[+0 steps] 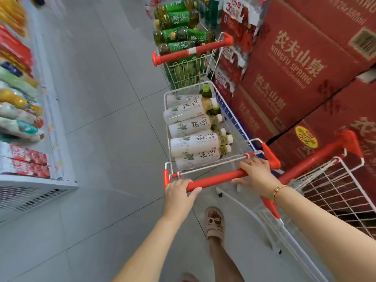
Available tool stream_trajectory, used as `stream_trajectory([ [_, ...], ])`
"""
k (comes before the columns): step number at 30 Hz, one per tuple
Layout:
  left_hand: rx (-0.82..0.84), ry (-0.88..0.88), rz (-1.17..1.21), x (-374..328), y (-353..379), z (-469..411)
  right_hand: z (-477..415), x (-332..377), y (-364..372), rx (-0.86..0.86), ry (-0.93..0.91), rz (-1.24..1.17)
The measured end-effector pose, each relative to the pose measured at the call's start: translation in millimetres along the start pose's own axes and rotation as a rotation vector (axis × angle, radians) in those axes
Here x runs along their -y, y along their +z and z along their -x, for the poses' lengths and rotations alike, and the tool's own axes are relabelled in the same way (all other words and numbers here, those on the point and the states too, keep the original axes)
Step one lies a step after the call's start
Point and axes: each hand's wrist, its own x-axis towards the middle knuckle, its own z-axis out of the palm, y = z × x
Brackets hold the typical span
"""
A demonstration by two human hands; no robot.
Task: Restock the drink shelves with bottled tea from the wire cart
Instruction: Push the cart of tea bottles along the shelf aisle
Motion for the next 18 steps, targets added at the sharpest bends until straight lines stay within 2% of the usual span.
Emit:
stream_trajectory([
  [4, 0.003, -0.05, 0.014, 0.3, 4.5, 45.7, 25.6, 7.8, 9.3, 0.079, -0.034, 0.057],
  [12, 0.042, -0.199, 0.095, 15.6, -0.6, 117.9, 59.9, 42.0, 34.7, 0.128, -0.121, 0.081],
  [18, -0.051, -0.294, 0.15, 36.0, -7.5, 144.6, 44.6, 73.4, 41.5, 0.158, -0.238, 0.14],
])
